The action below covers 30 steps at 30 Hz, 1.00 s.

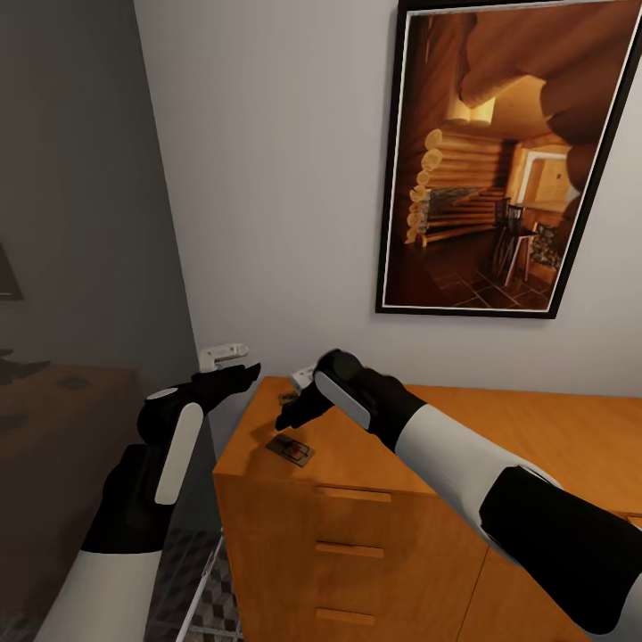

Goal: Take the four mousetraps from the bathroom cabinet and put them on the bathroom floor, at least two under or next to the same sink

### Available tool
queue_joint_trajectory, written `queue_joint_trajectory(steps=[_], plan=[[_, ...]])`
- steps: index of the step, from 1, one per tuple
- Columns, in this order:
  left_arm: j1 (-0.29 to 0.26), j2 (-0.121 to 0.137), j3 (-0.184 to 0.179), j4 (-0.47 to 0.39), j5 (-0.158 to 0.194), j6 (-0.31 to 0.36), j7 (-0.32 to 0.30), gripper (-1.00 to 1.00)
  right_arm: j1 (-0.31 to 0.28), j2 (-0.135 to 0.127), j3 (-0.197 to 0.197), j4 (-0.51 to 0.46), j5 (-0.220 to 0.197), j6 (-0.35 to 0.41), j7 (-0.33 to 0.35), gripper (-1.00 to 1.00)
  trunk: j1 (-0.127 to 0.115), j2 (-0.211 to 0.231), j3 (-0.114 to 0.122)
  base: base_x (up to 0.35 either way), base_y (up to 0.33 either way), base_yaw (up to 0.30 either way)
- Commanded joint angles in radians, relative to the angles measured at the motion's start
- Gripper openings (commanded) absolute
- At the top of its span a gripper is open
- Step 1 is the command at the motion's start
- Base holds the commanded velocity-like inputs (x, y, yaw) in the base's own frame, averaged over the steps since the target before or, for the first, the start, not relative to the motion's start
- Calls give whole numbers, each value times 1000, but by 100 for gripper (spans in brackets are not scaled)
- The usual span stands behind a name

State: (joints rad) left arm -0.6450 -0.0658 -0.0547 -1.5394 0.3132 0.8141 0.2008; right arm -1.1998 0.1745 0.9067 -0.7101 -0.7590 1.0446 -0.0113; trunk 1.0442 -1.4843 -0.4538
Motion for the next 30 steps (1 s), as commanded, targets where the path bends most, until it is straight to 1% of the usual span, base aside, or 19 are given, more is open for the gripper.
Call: queue_joint_trajectory(steps=[1, 7, 15, 21, 30], plan=[[-1, 0, 0, -1, 11, 3, 9, 100, -1, 0, 2, 7, -2, 3, -1, 100, 0, -1, -1, 0, 0, 0], [-1, 0, 0, -1, 11, 3, 9, 100, -1, 0, 6, 91, -1, 3, -1, 100, 0, -1, -1, 0, 0, 0], [-1, 0, -1, -1, 11, 3, 9, 100, -1, 0, 10, 157, -1, 3, 8, 100, 0, -1, -1, 0, 0, 0], [-1, 0, -2, -1, 11, 3, 9, 100, -1, 0, 12, 161, 0, 3, 22, 100, 0, -1, -1, 0, 0, 0], [-1, 0, -2, -1, 11, 3, 9, 100, -1, 0, 18, 108, 0, 3, 29, 100, 0, -1, -1, 0, 0, 0]])
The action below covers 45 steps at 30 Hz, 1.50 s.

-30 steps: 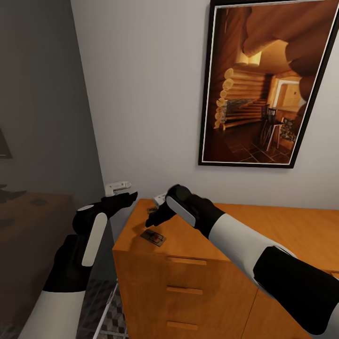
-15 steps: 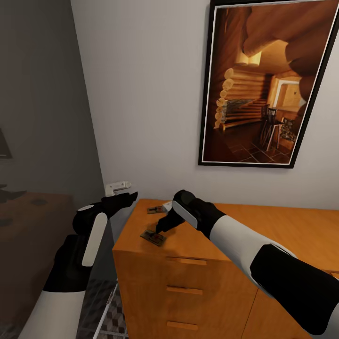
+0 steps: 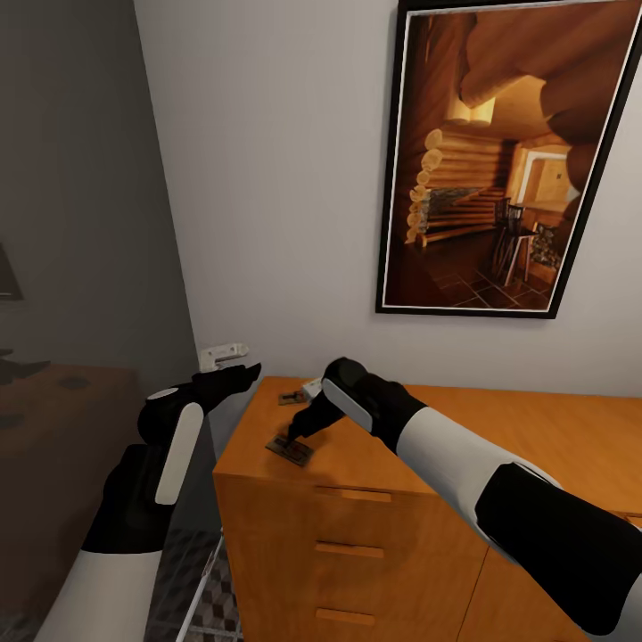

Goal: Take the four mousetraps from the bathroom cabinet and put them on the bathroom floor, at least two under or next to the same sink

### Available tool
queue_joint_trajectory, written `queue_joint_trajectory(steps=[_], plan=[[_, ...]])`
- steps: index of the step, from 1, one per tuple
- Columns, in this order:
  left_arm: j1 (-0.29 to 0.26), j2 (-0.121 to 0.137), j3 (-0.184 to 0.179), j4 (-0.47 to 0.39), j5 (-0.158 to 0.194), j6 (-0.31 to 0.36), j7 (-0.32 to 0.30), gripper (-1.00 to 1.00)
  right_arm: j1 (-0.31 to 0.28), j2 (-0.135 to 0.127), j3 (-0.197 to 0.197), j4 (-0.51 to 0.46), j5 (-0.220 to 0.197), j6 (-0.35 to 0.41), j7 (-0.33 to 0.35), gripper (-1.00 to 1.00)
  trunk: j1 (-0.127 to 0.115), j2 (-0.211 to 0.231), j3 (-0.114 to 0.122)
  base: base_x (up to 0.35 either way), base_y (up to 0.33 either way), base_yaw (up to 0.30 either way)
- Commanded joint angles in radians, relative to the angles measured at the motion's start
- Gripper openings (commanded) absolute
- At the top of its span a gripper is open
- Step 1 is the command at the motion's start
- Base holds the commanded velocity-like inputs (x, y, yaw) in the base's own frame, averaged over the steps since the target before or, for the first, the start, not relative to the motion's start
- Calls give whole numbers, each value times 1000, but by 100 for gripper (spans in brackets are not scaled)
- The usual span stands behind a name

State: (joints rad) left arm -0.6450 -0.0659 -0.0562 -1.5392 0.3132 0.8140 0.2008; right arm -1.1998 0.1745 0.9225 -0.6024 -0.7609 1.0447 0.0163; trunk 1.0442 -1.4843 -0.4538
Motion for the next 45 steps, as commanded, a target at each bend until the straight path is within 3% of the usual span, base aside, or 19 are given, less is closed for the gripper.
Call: queue_joint_trajectory(steps=[1, 12, 45], plan=[[-1, 0, 0, -1, 11, 4, 9, 100, -1, 0, 3, -7, 2, 2, 2, 100, 0, -1, -1, 0, 0, 0], [-1, 0, -1, -1, 11, 3, 9, 100, -1, 0, 4, -36, 1, 2, 12, 100, 0, -1, -1, 0, 0, 0], [-1, 0, -1, -1, 11, 6, 10, 100, -1, 0, -7, -37, 1, 2, 171, 100, 0, -1, -1, 0, 0, 0]])
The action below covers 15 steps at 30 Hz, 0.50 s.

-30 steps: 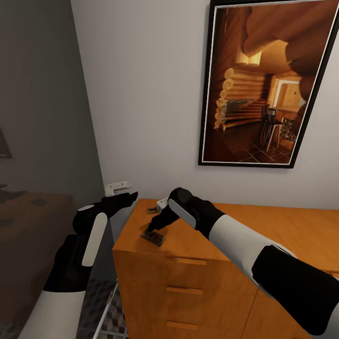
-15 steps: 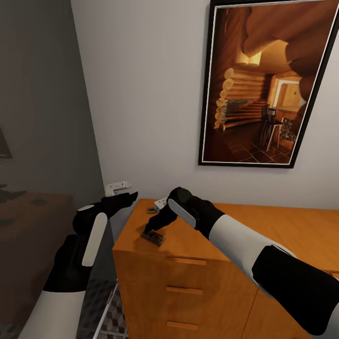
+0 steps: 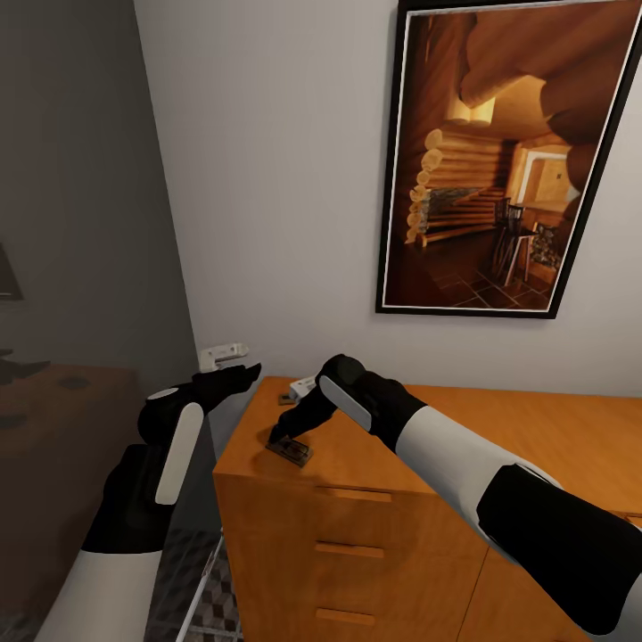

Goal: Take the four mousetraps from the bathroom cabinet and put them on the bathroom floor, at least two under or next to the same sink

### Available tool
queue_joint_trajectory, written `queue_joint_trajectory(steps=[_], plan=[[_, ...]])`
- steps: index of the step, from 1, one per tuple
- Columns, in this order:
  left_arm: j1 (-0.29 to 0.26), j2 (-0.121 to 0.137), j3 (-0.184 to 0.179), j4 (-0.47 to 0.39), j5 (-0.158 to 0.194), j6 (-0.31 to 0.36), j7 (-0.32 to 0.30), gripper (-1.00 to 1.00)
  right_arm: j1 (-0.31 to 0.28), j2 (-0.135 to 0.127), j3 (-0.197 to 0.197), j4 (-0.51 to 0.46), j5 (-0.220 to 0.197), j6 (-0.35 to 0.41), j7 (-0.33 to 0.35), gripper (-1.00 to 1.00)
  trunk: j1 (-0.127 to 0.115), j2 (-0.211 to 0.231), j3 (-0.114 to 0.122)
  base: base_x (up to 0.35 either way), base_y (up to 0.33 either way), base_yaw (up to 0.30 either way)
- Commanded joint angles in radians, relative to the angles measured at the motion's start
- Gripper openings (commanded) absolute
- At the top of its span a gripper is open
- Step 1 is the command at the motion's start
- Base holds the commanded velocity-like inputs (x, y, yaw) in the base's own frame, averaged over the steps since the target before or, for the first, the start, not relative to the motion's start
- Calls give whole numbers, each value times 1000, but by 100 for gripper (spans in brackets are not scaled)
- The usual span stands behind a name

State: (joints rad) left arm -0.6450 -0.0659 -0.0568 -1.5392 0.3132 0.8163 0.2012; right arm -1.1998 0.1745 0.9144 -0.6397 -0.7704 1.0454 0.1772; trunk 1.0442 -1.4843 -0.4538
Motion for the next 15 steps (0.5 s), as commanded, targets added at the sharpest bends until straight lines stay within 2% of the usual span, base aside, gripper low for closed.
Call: queue_joint_trajectory(steps=[1, 15], plan=[[-1, 0, -1, -1, 10, 4, 10, 100, -1, 0, 2, 1, 11, 2, 15, 100, 0, -1, -1, 0, 0, 0], [-1, 0, -1, -1, 10, 4, 9, 100, -1, 0, 4, 4, 15, 2, 32, 100, 0, -1, -1, 0, 0, 0]])
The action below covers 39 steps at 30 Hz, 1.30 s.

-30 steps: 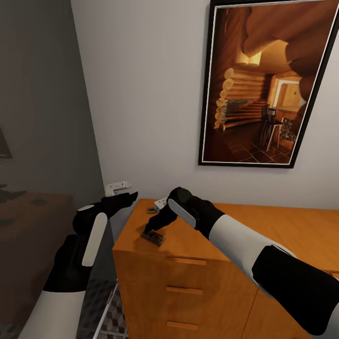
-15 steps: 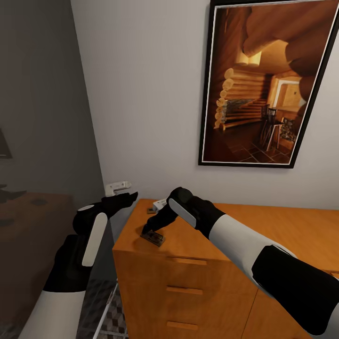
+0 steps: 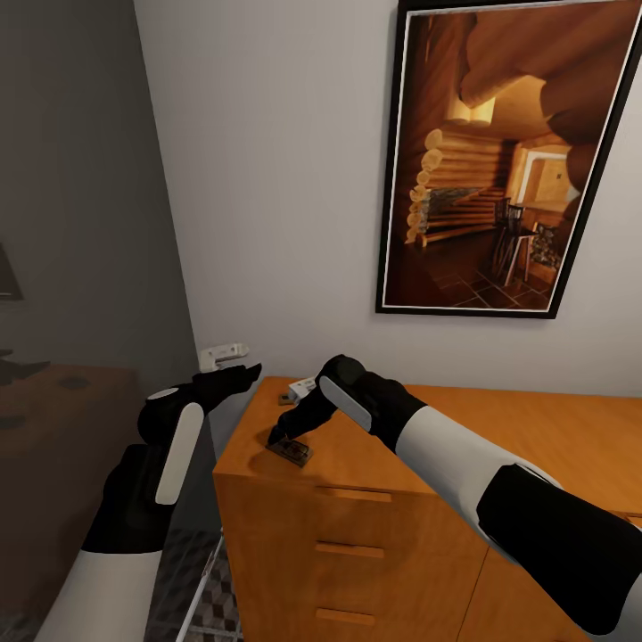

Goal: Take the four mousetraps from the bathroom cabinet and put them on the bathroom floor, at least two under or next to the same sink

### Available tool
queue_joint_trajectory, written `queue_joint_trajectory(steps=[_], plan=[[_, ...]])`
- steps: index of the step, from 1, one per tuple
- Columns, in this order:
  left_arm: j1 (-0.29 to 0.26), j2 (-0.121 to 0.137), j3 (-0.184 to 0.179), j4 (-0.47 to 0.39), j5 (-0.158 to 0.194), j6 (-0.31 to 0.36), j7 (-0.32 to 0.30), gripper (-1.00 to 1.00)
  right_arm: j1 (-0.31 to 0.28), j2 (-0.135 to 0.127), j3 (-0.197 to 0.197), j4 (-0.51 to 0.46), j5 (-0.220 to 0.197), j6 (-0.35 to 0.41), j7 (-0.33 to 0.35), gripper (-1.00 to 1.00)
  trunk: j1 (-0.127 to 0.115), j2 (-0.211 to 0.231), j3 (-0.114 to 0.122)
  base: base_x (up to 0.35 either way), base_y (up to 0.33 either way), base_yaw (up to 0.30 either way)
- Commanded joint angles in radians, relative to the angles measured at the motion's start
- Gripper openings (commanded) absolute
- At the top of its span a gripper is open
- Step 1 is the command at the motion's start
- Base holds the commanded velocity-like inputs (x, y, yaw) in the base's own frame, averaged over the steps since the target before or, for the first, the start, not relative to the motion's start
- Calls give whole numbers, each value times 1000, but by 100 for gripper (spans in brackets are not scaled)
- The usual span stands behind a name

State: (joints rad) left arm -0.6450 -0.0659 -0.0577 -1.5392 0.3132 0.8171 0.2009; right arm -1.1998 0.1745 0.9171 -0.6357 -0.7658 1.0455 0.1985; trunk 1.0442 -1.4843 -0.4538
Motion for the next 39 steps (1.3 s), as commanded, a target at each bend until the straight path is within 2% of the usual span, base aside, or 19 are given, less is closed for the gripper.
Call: queue_joint_trajectory(steps=[1, 30, 39], plan=[[-1, 0, -1, -1, 11, 3, 9, 100, -1, 0, 2, 0, 11, 2, 11, 100, 0, -1, -1, 0, 0, 0], [-1, 1, -5, 3, 7, 4, 10, 100, -1, 0, 7, 1, 18, 2, 12, 100, 0, -1, -1, 0, 0, 0], [-1, 0, -41, 5, 5, 9, 11, 100, -1, 0, 7, 0, 19, 2, 12, 100, 0, -1, -1, 0, 0, 0]])
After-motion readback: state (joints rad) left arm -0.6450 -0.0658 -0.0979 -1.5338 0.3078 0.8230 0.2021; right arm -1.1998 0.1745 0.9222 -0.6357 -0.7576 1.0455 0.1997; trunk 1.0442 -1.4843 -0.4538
